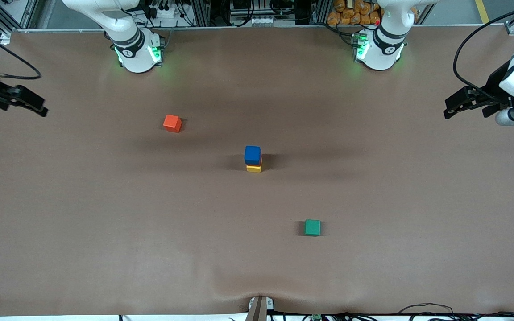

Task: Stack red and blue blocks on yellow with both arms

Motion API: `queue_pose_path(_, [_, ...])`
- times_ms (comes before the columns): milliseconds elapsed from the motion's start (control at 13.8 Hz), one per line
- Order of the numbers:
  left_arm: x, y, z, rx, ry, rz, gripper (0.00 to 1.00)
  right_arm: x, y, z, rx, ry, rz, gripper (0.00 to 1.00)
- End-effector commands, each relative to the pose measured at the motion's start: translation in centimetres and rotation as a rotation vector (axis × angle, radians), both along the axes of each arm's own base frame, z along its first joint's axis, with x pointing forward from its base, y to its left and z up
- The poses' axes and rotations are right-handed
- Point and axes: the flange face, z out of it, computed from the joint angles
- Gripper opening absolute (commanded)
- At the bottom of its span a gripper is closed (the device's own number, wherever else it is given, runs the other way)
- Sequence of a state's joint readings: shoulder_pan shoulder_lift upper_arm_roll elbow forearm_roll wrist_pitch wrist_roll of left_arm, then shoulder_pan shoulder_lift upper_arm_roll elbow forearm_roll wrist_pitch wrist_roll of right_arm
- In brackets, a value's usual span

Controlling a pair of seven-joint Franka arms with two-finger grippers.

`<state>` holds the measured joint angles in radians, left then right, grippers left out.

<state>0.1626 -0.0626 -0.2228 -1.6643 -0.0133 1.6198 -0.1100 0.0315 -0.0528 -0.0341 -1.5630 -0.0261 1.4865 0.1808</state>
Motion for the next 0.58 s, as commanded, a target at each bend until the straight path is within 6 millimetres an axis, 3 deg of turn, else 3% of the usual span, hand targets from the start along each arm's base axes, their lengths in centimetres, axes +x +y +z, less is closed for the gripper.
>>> queue_pose_path(0, [0.65,0.63,0.83,-0.006,-0.022,-0.013,1.00,-0.03,-1.66,1.82,-0.009,-0.006,-0.003,1.00])
queue_pose_path(509, [0.77,0.98,0.89,-0.007,-0.024,-0.010,1.00,0.25,-1.97,1.84,-0.021,-0.023,0.107,1.00])
